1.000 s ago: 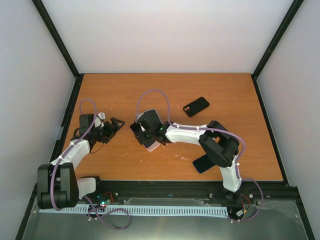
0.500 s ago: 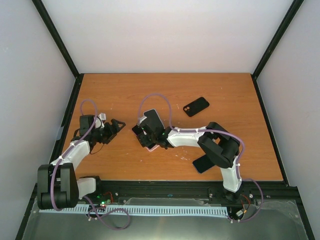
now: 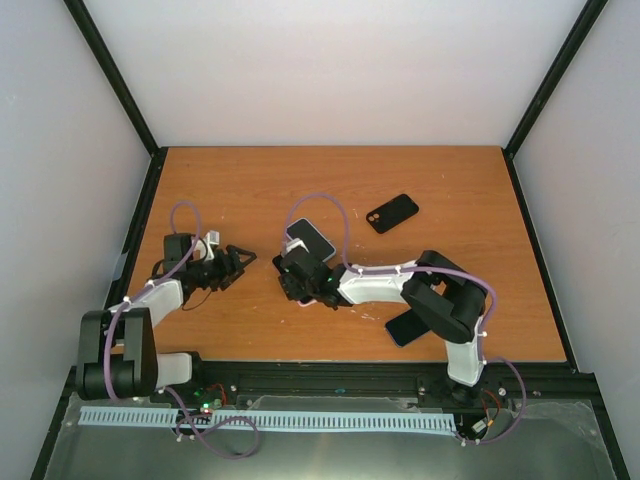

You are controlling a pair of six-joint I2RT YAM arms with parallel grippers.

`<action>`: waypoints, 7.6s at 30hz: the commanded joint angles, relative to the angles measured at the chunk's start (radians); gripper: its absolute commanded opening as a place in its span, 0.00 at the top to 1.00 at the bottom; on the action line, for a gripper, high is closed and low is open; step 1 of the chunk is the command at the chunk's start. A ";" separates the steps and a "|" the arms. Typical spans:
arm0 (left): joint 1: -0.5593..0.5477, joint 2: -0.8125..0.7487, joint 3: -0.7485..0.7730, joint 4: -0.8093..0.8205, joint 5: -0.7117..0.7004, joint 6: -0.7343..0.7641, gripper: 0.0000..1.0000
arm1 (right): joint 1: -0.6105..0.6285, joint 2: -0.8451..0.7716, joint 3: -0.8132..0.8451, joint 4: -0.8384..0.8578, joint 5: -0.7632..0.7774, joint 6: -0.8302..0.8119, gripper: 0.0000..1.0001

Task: Put the phone into the phone case

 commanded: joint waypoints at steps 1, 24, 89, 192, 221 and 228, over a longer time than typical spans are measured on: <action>0.005 0.021 0.005 0.052 0.057 0.021 0.27 | 0.035 -0.043 -0.040 -0.020 0.069 0.083 0.34; -0.111 0.088 0.038 0.065 0.039 0.000 0.31 | 0.051 -0.121 -0.041 -0.221 0.121 0.439 0.18; -0.326 0.399 0.161 0.241 -0.028 -0.026 0.76 | -0.199 -0.129 -0.374 0.340 -0.529 0.438 0.65; -0.382 0.256 0.028 0.176 -0.027 -0.094 0.70 | -0.195 -0.170 -0.512 0.847 -0.667 0.722 0.62; -0.383 0.262 0.013 0.207 -0.024 -0.112 0.71 | -0.193 -0.066 -0.458 0.745 -0.682 0.701 0.68; -0.383 0.260 0.014 0.208 -0.025 -0.115 0.69 | -0.195 -0.060 -0.466 0.760 -0.681 0.696 0.80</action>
